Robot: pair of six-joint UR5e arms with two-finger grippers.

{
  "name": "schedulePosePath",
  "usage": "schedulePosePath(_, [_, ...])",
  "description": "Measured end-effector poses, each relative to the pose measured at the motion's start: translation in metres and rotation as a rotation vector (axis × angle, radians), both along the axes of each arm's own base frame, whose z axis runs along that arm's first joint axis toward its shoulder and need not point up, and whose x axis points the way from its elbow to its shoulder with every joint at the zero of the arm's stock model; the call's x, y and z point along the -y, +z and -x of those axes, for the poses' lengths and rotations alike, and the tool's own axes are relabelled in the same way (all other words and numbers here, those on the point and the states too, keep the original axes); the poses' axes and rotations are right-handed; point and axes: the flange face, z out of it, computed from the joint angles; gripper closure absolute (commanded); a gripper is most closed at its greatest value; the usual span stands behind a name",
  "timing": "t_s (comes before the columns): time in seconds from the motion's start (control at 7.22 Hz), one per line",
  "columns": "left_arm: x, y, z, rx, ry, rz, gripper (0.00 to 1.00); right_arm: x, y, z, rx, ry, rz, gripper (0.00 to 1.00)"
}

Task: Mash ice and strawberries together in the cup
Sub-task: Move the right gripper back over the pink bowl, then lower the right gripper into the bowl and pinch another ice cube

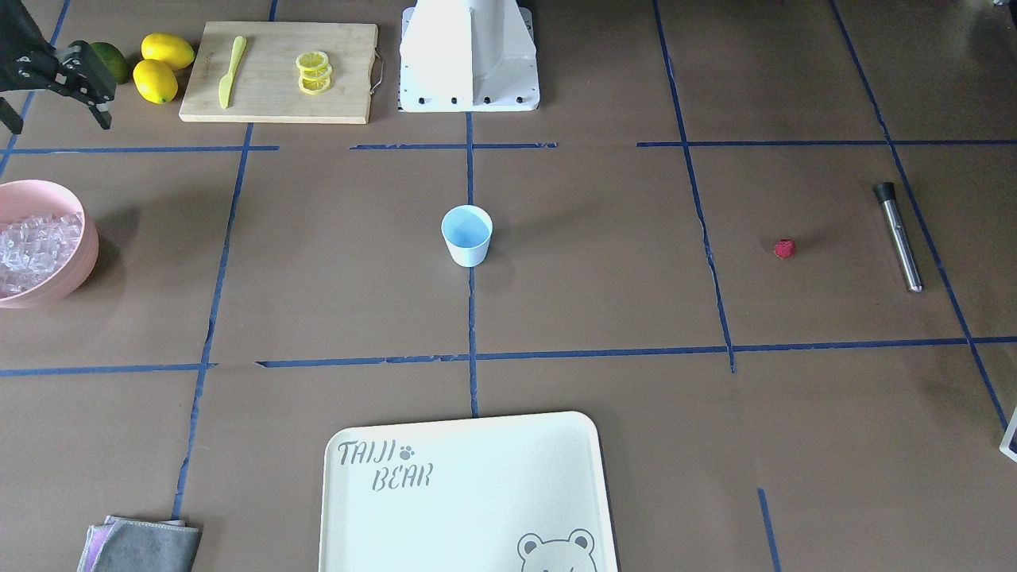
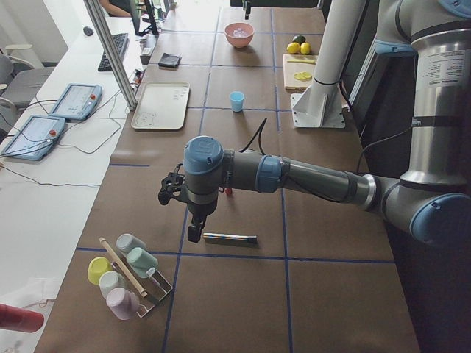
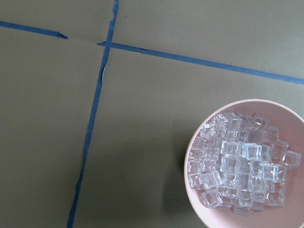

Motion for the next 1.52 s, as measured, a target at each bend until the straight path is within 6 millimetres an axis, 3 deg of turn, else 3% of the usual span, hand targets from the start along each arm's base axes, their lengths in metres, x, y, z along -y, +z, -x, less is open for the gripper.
schedulePosePath(0.28, [-0.001, 0.003, -0.001, -0.001, 0.0, 0.009, 0.0, 0.0, 0.075, -0.016, 0.072, -0.005, -0.01, 0.01])
schedulePosePath(0.69, [-0.001, 0.0, -0.002, -0.008, -0.032, 0.037, 0.0, 0.004, 0.141, -0.028, 0.047, -0.034, 0.008, 0.01])
schedulePosePath(0.97, [0.002, 0.0, -0.012, -0.015, -0.034, 0.058, 0.0, 0.009, 0.166, -0.028, 0.026, -0.036, 0.038, 0.01])
schedulePosePath(1.25, [0.007, -0.002, -0.041, -0.023, -0.035, 0.107, 0.0, 0.011, 0.172, -0.028, 0.02, -0.034, 0.048, 0.09])
schedulePosePath(1.52, [0.008, -0.002, -0.049, -0.024, -0.033, 0.119, 0.0, 0.02, 0.174, -0.024, 0.017, -0.032, 0.054, 0.16])
